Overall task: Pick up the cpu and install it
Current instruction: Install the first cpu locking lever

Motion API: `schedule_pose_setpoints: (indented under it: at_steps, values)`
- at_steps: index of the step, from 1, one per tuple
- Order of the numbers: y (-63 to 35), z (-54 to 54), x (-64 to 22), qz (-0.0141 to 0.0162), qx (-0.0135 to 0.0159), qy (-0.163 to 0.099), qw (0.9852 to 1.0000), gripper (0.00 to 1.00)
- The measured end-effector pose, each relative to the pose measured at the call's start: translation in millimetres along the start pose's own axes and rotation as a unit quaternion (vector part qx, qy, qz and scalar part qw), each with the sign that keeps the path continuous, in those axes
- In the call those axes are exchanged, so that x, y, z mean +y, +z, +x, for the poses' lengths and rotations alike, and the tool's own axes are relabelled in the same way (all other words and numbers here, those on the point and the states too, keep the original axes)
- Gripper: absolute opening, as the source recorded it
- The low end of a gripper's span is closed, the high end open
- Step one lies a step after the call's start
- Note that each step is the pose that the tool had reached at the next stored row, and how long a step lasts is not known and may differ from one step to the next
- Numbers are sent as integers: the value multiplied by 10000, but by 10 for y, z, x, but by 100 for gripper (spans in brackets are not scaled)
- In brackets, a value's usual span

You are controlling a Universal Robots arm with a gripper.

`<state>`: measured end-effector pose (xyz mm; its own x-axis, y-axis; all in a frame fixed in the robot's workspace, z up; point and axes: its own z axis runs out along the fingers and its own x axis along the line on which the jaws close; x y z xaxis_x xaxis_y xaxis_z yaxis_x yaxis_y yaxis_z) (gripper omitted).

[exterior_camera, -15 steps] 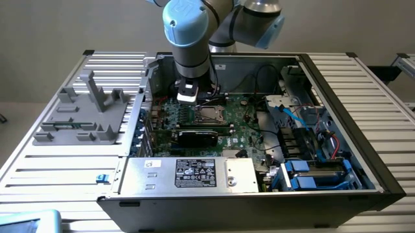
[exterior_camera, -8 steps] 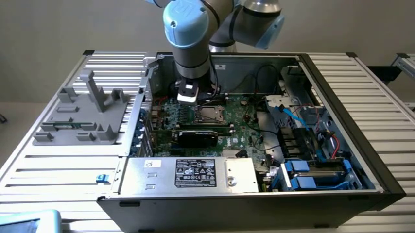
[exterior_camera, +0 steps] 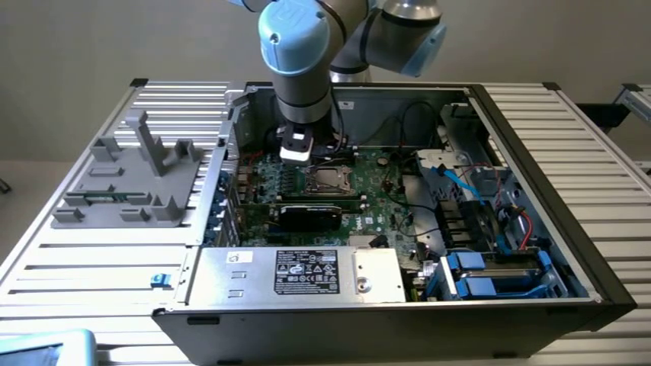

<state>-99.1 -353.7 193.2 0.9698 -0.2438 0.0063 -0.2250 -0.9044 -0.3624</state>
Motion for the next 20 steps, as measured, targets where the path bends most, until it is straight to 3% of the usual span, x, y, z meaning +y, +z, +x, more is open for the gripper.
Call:
schedule_pose_setpoints:
  at_steps: [20]
  values:
    - [14,71,-4,-13,26,60,10000,12]
